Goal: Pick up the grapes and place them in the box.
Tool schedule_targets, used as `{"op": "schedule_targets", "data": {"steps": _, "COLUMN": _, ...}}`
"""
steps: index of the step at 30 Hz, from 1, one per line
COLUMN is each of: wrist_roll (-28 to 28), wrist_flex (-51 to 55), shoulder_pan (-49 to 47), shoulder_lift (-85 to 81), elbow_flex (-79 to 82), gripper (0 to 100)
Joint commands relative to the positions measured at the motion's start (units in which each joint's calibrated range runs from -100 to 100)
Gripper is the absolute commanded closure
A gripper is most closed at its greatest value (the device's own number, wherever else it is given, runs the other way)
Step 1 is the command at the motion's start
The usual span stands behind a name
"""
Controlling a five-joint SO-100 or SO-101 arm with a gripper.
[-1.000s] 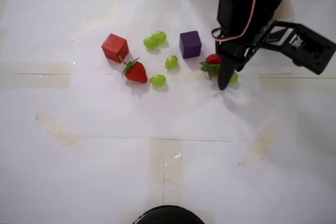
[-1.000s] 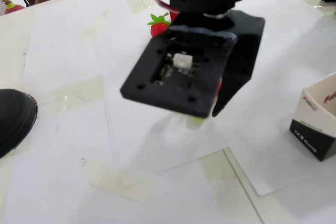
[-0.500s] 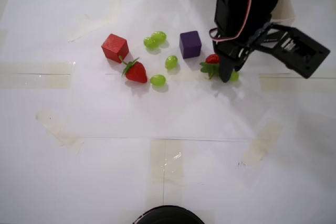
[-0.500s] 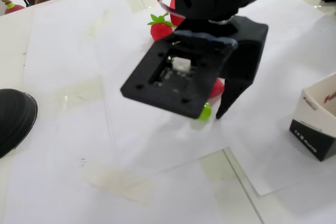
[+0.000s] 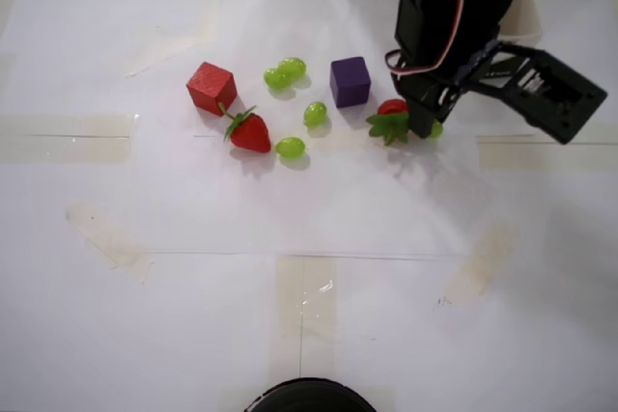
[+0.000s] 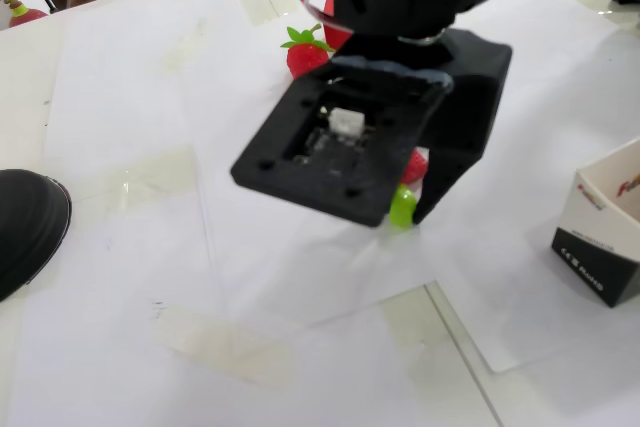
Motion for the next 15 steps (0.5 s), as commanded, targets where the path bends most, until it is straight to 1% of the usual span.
{"op": "schedule_targets", "data": {"steps": 1, "wrist_roll": -1.6, "wrist_flex": 8.0, "shoulder_pan": -1.6, "shoulder_lift": -11.0, "elbow_flex": -11.9, "gripper": 96}}
{"op": "schedule_targets", "data": {"steps": 4, "wrist_roll": -4.0, "wrist_flex": 12.9, "shoulder_pan": -3.4, "shoulder_lift": -15.1, "elbow_flex": -14.9, "gripper": 95}}
{"op": "schedule_targets", "data": {"steps": 7, "wrist_roll": -8.1, "wrist_flex": 16.8, "shoulder_pan": -6.8, "shoulder_lift": -20.7, "elbow_flex": -15.0, "gripper": 95}}
{"op": "schedule_targets", "data": {"steps": 14, "wrist_roll": -17.0, "wrist_flex": 22.3, "shoulder_pan": -16.3, "shoulder_lift": -26.8, "elbow_flex": -7.8, "gripper": 94}}
{"op": "schedule_targets", "data": {"steps": 15, "wrist_roll": -17.6, "wrist_flex": 22.3, "shoulder_pan": -17.0, "shoulder_lift": -27.0, "elbow_flex": -6.9, "gripper": 94}}
